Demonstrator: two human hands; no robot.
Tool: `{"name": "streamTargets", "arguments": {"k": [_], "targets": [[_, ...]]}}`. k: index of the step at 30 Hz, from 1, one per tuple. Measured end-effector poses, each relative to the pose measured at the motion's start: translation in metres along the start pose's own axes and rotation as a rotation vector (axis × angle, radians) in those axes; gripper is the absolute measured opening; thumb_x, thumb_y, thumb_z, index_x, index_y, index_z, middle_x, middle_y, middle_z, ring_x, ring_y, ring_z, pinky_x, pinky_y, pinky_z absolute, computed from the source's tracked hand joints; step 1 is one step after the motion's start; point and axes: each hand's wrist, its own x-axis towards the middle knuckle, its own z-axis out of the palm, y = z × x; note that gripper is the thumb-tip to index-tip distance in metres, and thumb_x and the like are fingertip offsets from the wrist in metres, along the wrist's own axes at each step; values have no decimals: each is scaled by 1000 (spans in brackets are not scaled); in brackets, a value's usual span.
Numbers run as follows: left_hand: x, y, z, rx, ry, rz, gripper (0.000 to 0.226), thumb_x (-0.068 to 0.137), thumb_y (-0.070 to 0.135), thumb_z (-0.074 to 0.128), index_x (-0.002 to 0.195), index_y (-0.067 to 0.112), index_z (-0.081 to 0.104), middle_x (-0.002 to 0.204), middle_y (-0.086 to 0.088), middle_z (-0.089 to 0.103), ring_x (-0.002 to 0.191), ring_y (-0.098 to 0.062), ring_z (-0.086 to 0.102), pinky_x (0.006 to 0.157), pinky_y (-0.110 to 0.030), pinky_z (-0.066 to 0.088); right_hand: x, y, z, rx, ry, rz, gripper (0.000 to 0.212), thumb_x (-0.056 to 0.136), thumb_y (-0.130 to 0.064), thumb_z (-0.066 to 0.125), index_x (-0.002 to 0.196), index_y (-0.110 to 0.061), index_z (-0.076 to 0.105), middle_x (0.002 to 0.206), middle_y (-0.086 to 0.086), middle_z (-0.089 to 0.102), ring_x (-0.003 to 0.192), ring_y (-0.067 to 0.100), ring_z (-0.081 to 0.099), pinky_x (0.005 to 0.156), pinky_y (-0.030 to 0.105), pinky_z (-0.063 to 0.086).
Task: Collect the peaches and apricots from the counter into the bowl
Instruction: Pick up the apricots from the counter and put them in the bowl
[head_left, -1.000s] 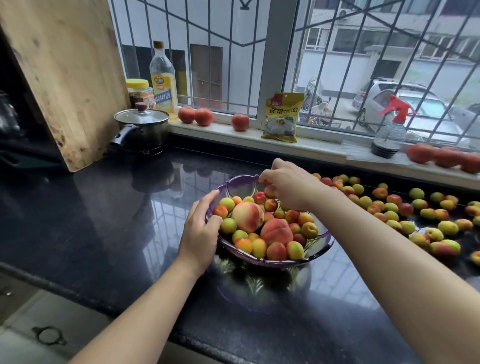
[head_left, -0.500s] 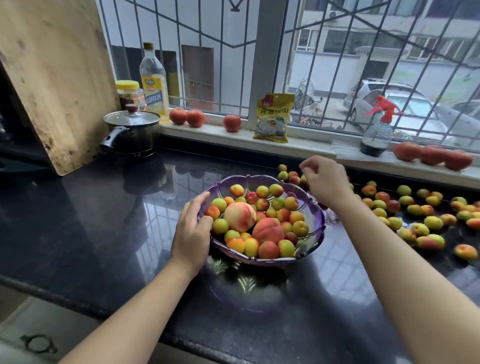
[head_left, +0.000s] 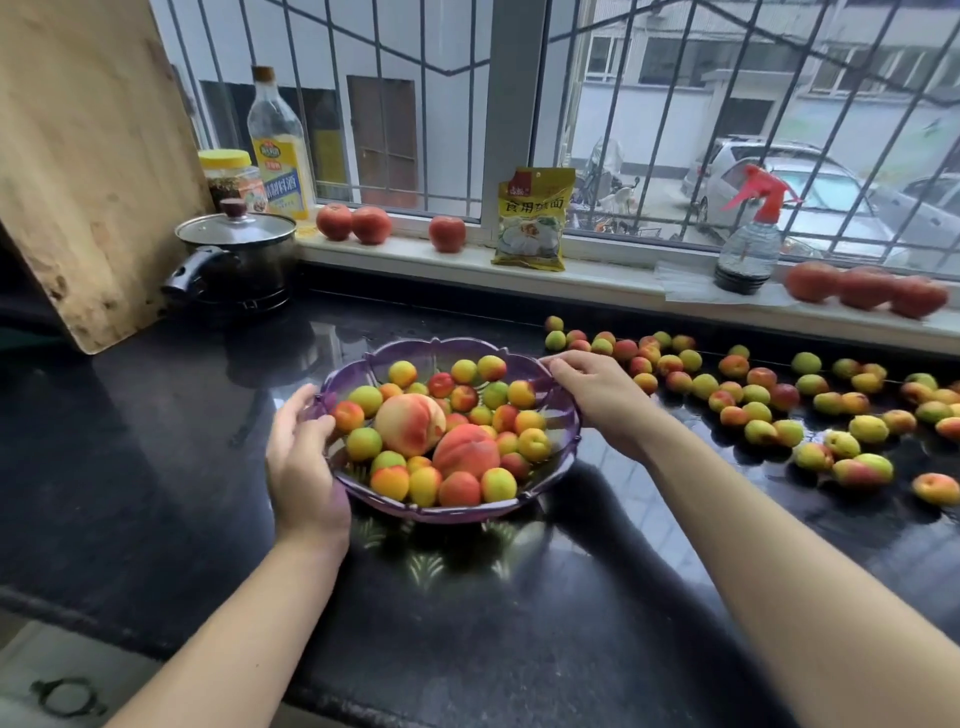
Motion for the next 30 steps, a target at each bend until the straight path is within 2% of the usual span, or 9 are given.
{"name": "streamTargets", "arguments": {"k": [4, 6, 8, 11, 14, 17, 24, 28, 30], "targets": [[5, 2, 0, -43, -43, -33, 35, 84, 17, 55, 104, 27, 83, 105, -2, 81, 99, -18, 77, 74, -23, 59, 50, 6, 5, -379, 205, -107, 27, 105, -17, 46, 119, -9, 68, 114, 14, 69, 99, 26, 62, 75, 25, 49], [7, -1, 0, 12, -70, -25, 38, 84, 17, 54, 111, 21, 80, 109, -8, 80, 103, -23, 76, 79, -30, 59, 74, 15, 7, -777, 238, -176, 36, 102, -16, 51, 137, -13, 58, 135, 14, 59, 123, 31, 52, 97, 36, 46], [8, -4, -1, 49, -85, -21, 39, 84, 17, 54, 115, 19, 78, 111, -10, 78, 107, -29, 74, 83, -38, 58, 95, 27, 9, -1093, 173, -232, 51, 102, -23, 54, 152, -20, 41, 155, 12, 41, 145, 36, 29, 118, 47, 26], [6, -5, -1, 82, -92, 2, 37, 84, 19, 54, 111, 23, 79, 109, -9, 78, 108, -31, 73, 86, -42, 57, 118, 33, 12, -1274, 94, -256, 59, 103, -34, 53, 156, -24, 30, 162, 12, 27, 152, 37, 12, 123, 55, 7], [7, -5, 0, 102, -81, 2, 37, 83, 20, 54, 110, 23, 79, 109, -9, 78, 108, -30, 73, 87, -43, 58, 126, 39, 12, -1385, 81, -260, 50, 100, -37, 58, 146, -24, 47, 157, 12, 37, 147, 38, 25, 122, 58, 10], [8, -6, -1, 117, -84, 9, 36, 82, 20, 54, 107, 25, 79, 108, -9, 78, 108, -32, 72, 88, -45, 57, 127, 44, 8, -1444, 222, -334, 39, 96, -31, 62, 134, -20, 58, 136, 12, 52, 129, 35, 44, 118, 52, 27], [6, -2, 1, 148, -82, -19, 39, 77, 24, 55, 109, 24, 78, 105, -8, 78, 108, -33, 71, 89, -48, 57, 117, 33, -8, -1388, 289, -290, 35, 93, -31, 65, 125, -17, 62, 122, 10, 54, 117, 33, 46, 106, 46, 37], [4, -1, 1, 176, -62, -32, 45, 71, 31, 60, 112, 21, 75, 106, -8, 77, 108, -34, 71, 97, -57, 57, 95, -11, -21, -441, 308, -206, 33, 93, -35, 69, 120, -16, 65, 112, 5, 67, 101, 22, 59, 87, 38, 50], [3, -1, 2, 187, -61, -46, 43, 65, 40, 61, 104, 26, 72, 103, -6, 76, 104, -31, 71, 95, -59, 57, 67, -35, -30, -272, 176, -281, 37, 91, -35, 72, 125, -23, 63, 105, -4, 68, 93, 12, 63, 81, 31, 54]]}}
